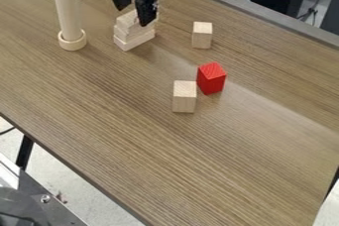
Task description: Put white rectangular box to left side.
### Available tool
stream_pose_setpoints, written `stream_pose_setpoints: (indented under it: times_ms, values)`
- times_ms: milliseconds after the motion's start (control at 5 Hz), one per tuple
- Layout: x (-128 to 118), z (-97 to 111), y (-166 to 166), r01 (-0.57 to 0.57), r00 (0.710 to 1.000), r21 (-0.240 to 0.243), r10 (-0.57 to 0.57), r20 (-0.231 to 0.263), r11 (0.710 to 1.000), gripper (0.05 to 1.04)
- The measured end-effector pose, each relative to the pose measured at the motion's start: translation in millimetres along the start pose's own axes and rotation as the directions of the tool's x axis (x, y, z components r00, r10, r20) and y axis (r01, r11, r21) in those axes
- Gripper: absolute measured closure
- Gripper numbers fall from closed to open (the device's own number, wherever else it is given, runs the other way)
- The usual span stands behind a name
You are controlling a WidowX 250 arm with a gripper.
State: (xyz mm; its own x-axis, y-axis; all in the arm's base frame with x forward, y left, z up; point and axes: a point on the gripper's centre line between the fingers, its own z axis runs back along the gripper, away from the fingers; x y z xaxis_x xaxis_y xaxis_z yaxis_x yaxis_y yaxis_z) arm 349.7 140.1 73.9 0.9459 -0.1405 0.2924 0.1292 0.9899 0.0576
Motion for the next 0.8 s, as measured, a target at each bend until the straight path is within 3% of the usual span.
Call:
stream_pose_setpoints:
  times_ms: [400, 600, 800]
  values:
    - [-9.5, -13.2, -0.5, -0.012, 1.000, 0.005, 0.012, -0.018, 1.000, 0.537]
    - [-14.1, -13.1, -2.2, -0.012, 1.000, 0.013, 0.012, -0.016, 1.000, 0.538]
    - [-19.0, -5.2, -11.9, -0.037, 0.999, -0.043, 0.037, -0.010, 0.998, 0.538]
